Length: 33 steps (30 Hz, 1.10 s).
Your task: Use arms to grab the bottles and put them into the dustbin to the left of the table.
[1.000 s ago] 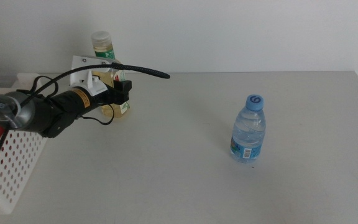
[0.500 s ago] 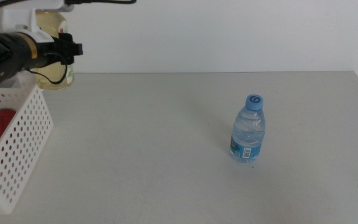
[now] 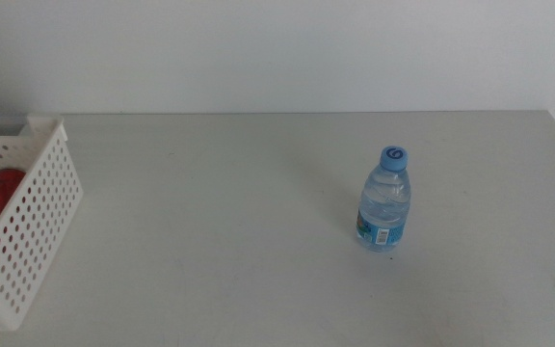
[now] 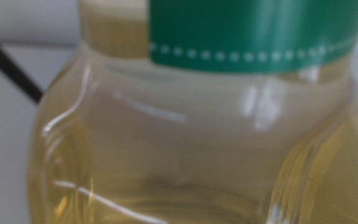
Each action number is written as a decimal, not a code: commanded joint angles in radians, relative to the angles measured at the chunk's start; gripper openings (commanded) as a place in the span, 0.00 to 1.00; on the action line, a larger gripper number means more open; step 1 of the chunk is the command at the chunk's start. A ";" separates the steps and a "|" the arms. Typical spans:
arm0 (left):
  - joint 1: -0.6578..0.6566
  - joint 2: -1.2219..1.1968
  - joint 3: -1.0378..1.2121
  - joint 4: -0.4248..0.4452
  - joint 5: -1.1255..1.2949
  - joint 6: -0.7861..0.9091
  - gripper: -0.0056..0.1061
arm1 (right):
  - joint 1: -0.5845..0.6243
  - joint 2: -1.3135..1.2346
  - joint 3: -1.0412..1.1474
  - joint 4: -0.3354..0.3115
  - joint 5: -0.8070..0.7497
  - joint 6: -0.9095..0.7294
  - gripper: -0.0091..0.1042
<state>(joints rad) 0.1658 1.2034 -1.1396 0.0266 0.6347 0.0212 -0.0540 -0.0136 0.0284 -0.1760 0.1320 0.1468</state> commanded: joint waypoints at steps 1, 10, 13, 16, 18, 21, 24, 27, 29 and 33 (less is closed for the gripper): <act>0.045 -0.039 -0.041 -0.066 -0.024 0.091 0.10 | -0.005 -0.021 -0.009 -0.009 -0.071 -0.010 0.91; 0.105 0.045 -0.041 -0.035 0.036 0.104 0.10 | -0.005 -0.021 -0.009 -0.009 -0.071 -0.010 0.91; 0.105 0.108 -0.041 -0.027 0.048 0.104 0.10 | -0.005 -0.021 -0.009 -0.009 -0.071 -0.010 0.91; 0.105 0.169 -0.041 -0.021 0.067 0.104 0.10 | -0.005 -0.021 -0.009 -0.009 -0.071 -0.010 0.91; 0.105 0.206 -0.041 -0.021 0.068 0.104 0.10 | -0.005 -0.021 -0.009 -0.009 -0.071 -0.010 0.91; 0.104 0.259 -0.041 -0.027 0.068 0.104 0.10 | -0.005 -0.021 -0.009 -0.009 -0.071 -0.010 0.91; 0.104 0.306 -0.041 -0.032 0.069 0.104 0.12 | -0.005 -0.021 -0.009 -0.009 -0.071 -0.010 0.91; 0.104 0.343 -0.041 -0.037 0.076 0.109 0.17 | -0.005 -0.021 -0.009 -0.009 -0.071 -0.010 0.91; 0.104 0.362 -0.041 -0.041 0.079 0.125 0.24 | -0.005 -0.021 -0.009 -0.009 -0.071 -0.010 0.91; 0.104 0.380 -0.041 -0.063 0.079 0.166 0.43 | -0.005 -0.021 -0.009 -0.009 -0.071 -0.010 0.91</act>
<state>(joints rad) 0.2693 1.6298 -1.1388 -0.0149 0.7771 0.1732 -0.0540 -0.0136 0.0284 -0.1760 0.1320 0.1468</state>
